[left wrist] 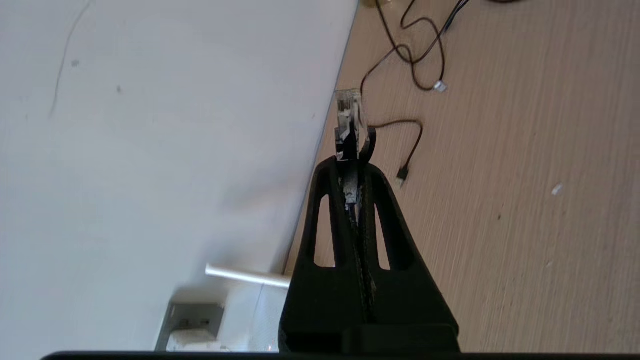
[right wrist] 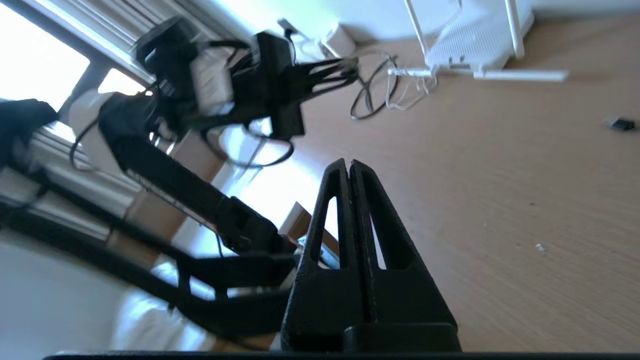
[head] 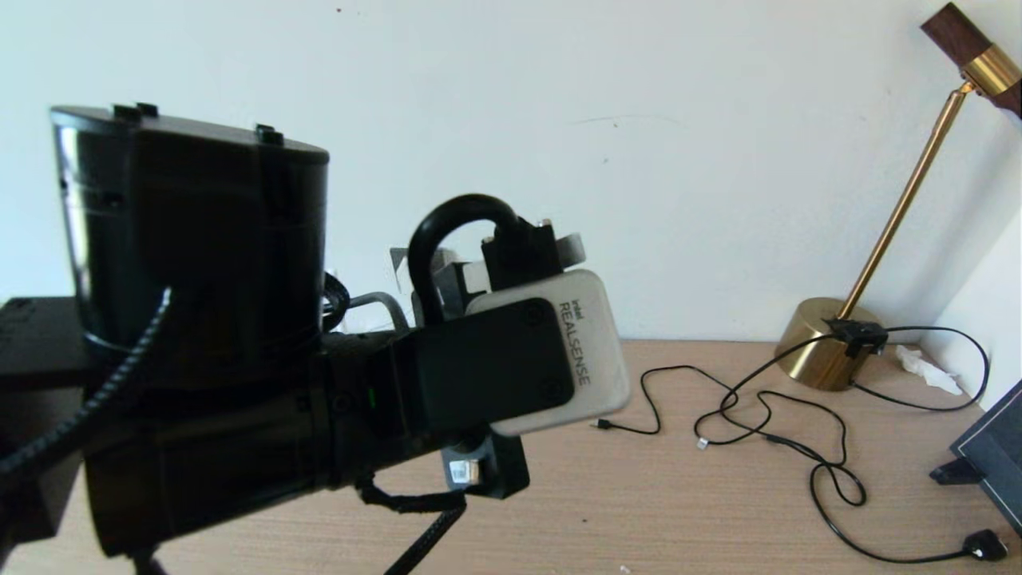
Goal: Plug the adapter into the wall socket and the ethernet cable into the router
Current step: Hand it to the other hand
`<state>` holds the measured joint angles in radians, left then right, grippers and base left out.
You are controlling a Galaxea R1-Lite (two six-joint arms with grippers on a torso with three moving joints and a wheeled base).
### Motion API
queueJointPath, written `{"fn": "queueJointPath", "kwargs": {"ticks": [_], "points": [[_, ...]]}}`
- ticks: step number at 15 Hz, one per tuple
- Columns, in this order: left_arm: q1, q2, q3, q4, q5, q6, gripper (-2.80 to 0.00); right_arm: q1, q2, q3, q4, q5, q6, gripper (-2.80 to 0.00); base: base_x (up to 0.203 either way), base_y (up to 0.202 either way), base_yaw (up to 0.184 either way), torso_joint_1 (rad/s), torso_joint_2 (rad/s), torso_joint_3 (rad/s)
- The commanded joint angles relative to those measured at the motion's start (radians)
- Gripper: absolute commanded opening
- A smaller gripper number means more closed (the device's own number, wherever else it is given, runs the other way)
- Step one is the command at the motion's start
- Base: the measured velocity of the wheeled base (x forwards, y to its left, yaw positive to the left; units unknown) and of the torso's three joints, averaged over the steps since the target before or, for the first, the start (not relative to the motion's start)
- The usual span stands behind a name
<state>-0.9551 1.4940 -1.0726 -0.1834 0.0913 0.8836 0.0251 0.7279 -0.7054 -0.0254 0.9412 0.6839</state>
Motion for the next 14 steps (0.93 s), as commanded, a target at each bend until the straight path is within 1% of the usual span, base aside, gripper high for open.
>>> {"fn": "queueJointPath", "kwargs": {"ticks": [1, 2, 3, 4, 5, 6, 8, 9, 10, 11, 14], "points": [[-0.034, 0.069, -0.031, -0.016, 0.002, 0.007, -2.8, 0.016, 0.214, -0.042, -0.009, 0.012, 0.006, -2.8, 0.0, 0.0, 0.0, 0.0, 0.0, 0.0], [-0.053, 0.108, -0.058, -0.025, 0.003, 0.01, -2.8, 0.035, 0.273, -0.072, -0.017, 0.016, 0.003, 0.0, 0.0, 0.0, 0.0, 0.0, 0.0, 0.0], [-0.07, 0.144, -0.09, -0.034, 0.003, 0.011, -2.8, 0.062, 0.319, -0.099, -0.021, 0.006, -0.004, 0.0, 0.0, 0.0, 0.0, 0.0, 0.0, 0.0], [-0.091, 0.172, -0.12, -0.038, 0.004, 0.012, -2.8, 0.098, 0.356, -0.118, -0.025, -0.03, -0.016, 0.0, 0.0, 0.0, 0.0, 0.0, 0.0, 0.0], [-0.111, 0.201, -0.149, -0.039, 0.006, 0.013, -2.8, 0.135, 0.38, -0.117, -0.044, -0.094, -0.056, 0.0, 0.0, 0.0, 0.0, 0.0, 0.0, 0.0], [-0.132, 0.233, -0.179, -0.038, 0.01, 0.014, -2.8, 0.155, 0.405, -0.101, -0.087, -0.131, -0.082, 0.0, 0.0, 0.0, 0.0, 0.0, 0.0, 0.0], [-0.17, 0.284, -0.225, -0.032, 0.021, 0.014, -2.8, 0.177, 0.413, -0.049, -0.157, -0.156, -0.101, 0.0, 0.0, 0.0, 0.0, 0.0, 0.0, 0.0], [-0.181, 0.302, -0.24, -0.03, 0.038, 0.014, -2.8, 0.179, 0.413, -0.043, -0.162, -0.16, -0.097, 0.0, 0.0, 0.0, 0.0, 0.0, 0.0, 0.0], [-0.185, 0.313, -0.257, -0.025, 0.044, 0.017, -2.8, 0.179, 0.413, -0.04, -0.164, -0.173, -0.096, 0.0, 0.0, 0.0, 0.0, 0.0, 0.0, 0.0], [-0.189, 0.317, -0.267, -0.019, 0.05, 0.037, -2.8, 0.179, 0.413, -0.039, -0.169, -0.191, -0.1, 0.0, 0.0, 0.0, 0.0, 0.0, 0.0, 0.0], [-0.189, 0.319, -0.31, 0.055, 0.056, 0.062, -2.8, 0.187, 0.41, -0.035, -0.18, -0.191, -0.105, 0.0, 0.0, 0.0, 0.0, 0.0, 0.0, 0.0]]}}
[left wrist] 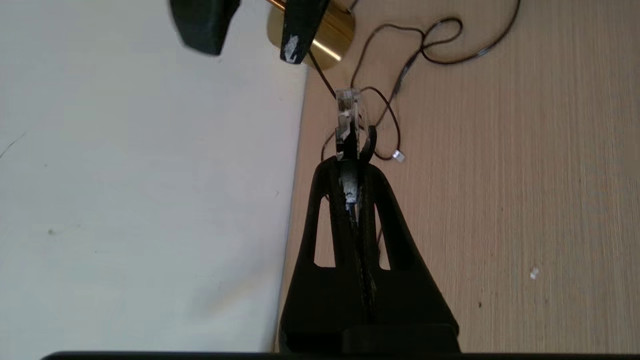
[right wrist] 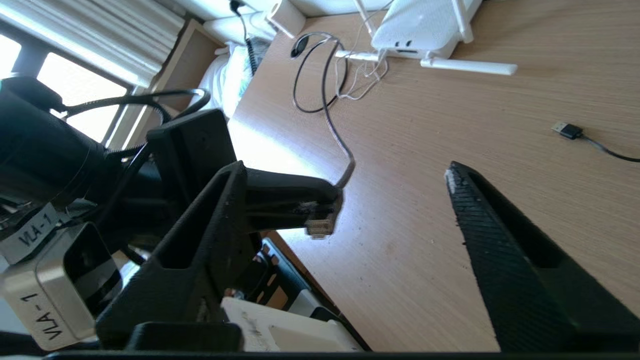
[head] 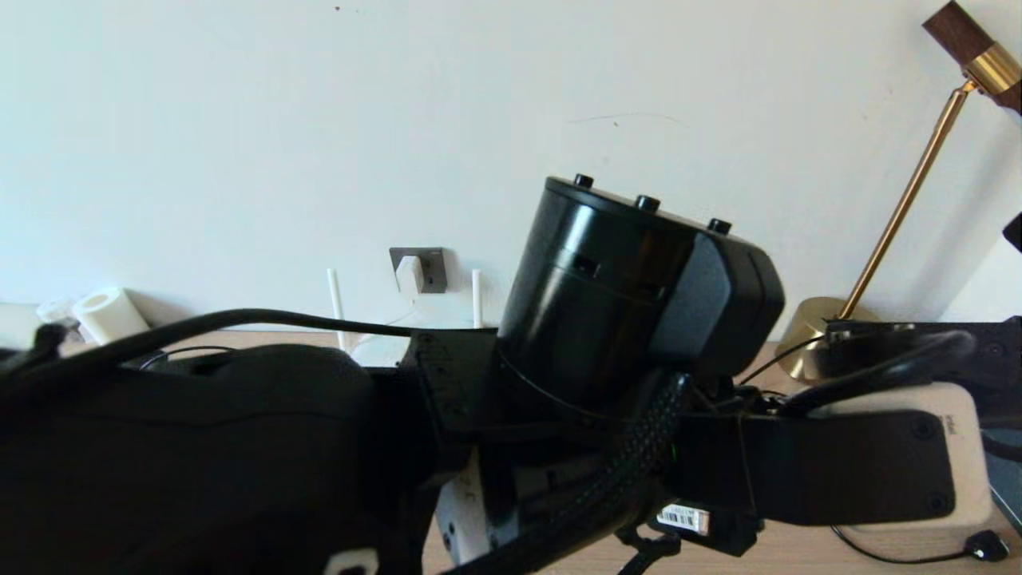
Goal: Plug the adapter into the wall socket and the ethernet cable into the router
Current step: Hand it to the other hand
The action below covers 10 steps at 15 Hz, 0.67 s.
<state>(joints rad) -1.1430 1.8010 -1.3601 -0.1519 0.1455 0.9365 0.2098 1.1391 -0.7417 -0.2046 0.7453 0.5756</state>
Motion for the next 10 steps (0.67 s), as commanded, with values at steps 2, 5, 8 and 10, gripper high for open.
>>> {"fn": "queueJointPath", "kwargs": {"ticks": [2, 5, 8, 10], "points": [[-0.001, 0.012, -0.052, 0.061, 0.002, 0.014, -2.8, 0.034, -0.009, 0.014, -0.004, 0.004, 0.003, 0.0, 0.0, 0.0, 0.0, 0.0, 0.0, 0.0], [0.003, 0.009, -0.063, 0.093, 0.002, 0.038, -2.8, 0.071, -0.017, 0.045, -0.002, 0.002, -0.02, 0.0, 0.0, 0.0, 0.0, 0.0, 0.0, 0.0], [0.006, 0.012, -0.071, 0.097, 0.002, 0.051, -2.8, 0.071, -0.016, 0.064, -0.002, 0.002, -0.033, 0.0, 0.0, 0.0, 0.0, 0.0, 0.0, 0.0], [0.006, 0.015, -0.082, 0.097, 0.002, 0.053, -2.8, 0.071, -0.015, 0.064, -0.002, 0.001, -0.033, 0.0, 0.0, 0.0, 0.0, 0.0, 0.0, 0.0]]}}
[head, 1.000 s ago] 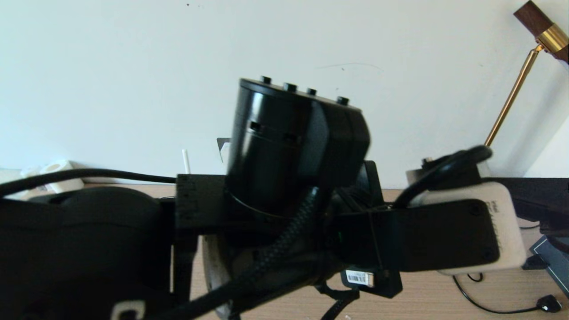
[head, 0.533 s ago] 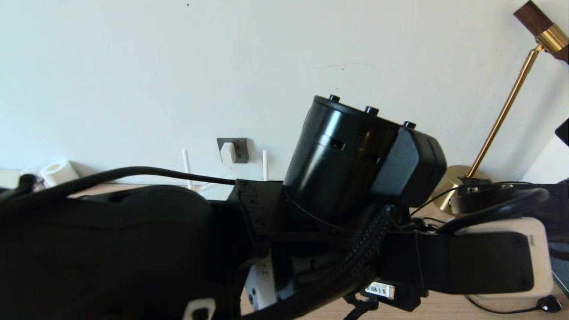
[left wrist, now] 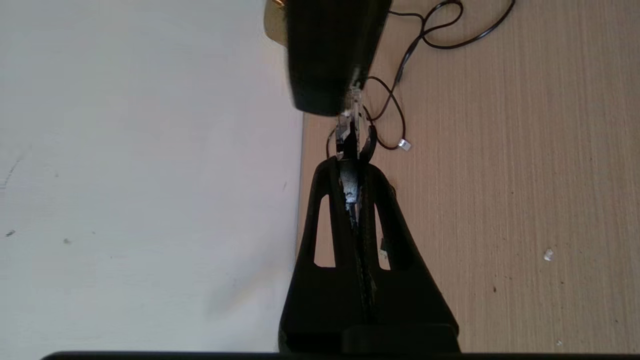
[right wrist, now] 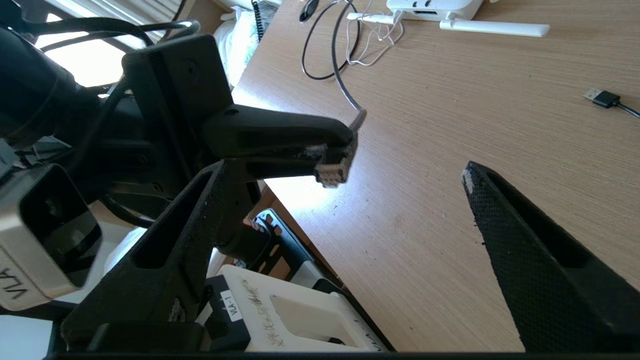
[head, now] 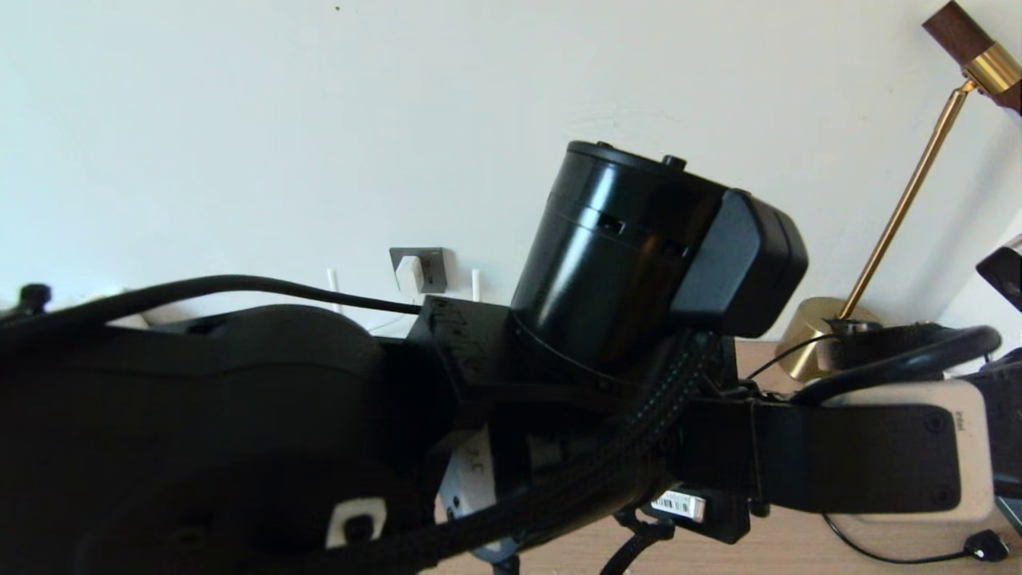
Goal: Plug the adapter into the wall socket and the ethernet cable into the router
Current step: Hand it to the other hand
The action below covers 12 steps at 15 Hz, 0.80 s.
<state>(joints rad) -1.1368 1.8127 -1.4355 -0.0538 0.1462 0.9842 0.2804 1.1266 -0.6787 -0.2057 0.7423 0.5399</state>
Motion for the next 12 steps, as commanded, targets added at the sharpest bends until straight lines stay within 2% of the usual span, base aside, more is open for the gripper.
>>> {"fn": "queueJointPath", "kwargs": {"ticks": [1, 12], "points": [[0.0, 0.007, -0.008, -0.003, 0.001, 0.005, -2.8, 0.0, 0.0, 0.001, -0.001, 0.005, 0.003, 0.0, 0.0, 0.0, 0.0, 0.0, 0.0, 0.0], [-0.006, 0.004, -0.008, -0.012, 0.001, 0.008, -2.8, 0.043, 0.057, -0.001, -0.057, -0.005, 0.009, 0.0, 0.0, 0.0, 0.0, 0.0, 0.0, 0.0]]}}
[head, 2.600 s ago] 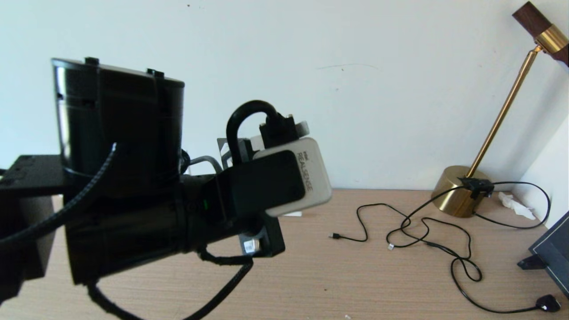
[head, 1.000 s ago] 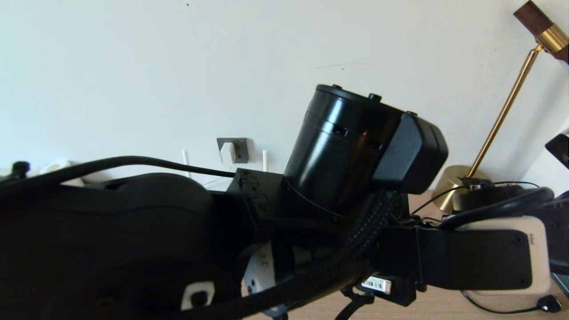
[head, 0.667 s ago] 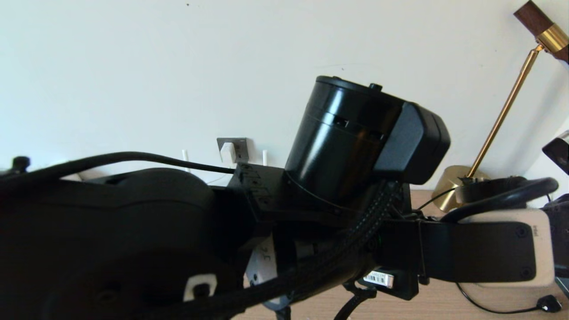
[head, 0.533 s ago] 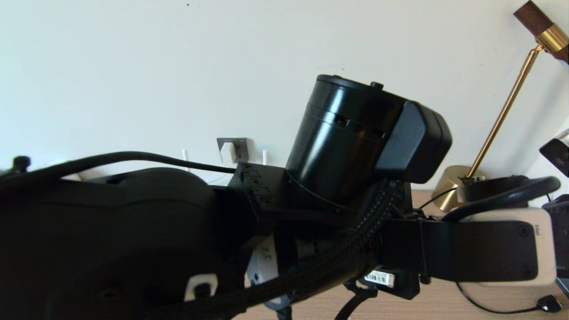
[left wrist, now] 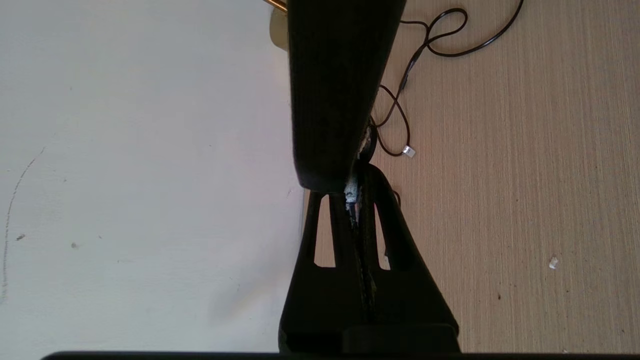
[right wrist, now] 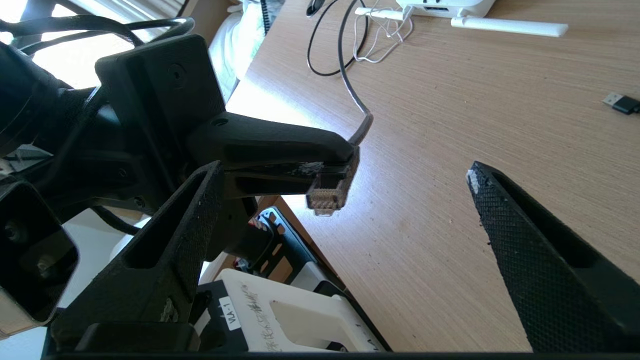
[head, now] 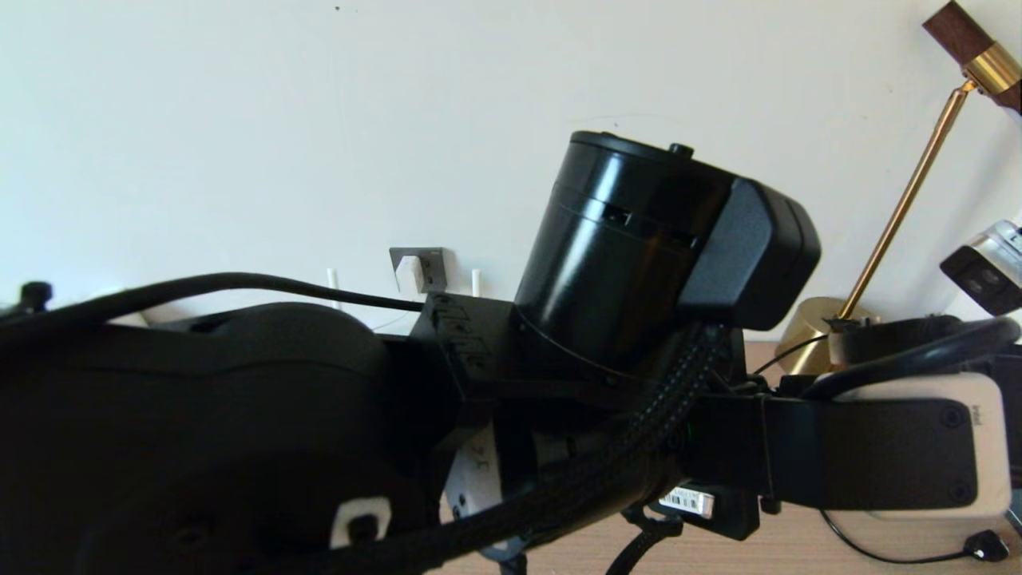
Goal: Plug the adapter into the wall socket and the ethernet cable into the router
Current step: Hand it to the other hand
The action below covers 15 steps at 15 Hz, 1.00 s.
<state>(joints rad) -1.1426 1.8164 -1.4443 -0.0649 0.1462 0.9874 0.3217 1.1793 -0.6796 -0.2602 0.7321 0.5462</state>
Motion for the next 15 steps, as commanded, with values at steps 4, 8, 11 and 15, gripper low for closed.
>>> {"fn": "queueJointPath", "kwargs": {"ticks": [4, 8, 11, 15], "points": [[0.0, 0.0, 0.004, -0.001, 0.001, 0.005, -2.8, 0.002, 0.013, 0.005, -0.01, 0.004, 0.001, 0.0, 0.0, 0.0, 0.0, 0.0, 0.0, 0.0], [0.0, -0.006, 0.012, -0.003, 0.001, 0.007, -2.8, 0.025, 0.013, 0.012, -0.022, 0.004, 0.001, -2.8, 0.0, 0.0, 0.0, 0.0, 0.0, 0.0], [0.0, -0.006, 0.015, -0.003, 0.0, 0.011, -2.8, 0.046, 0.014, 0.014, -0.022, -0.023, 0.003, -2.8, 0.0, 0.0, 0.0, 0.0, 0.0, 0.0], [0.0, -0.008, 0.025, -0.004, -0.005, 0.011, -2.8, 0.053, 0.014, 0.024, -0.022, -0.028, 0.003, -2.8, 0.0, 0.0, 0.0, 0.0, 0.0, 0.0]]}}
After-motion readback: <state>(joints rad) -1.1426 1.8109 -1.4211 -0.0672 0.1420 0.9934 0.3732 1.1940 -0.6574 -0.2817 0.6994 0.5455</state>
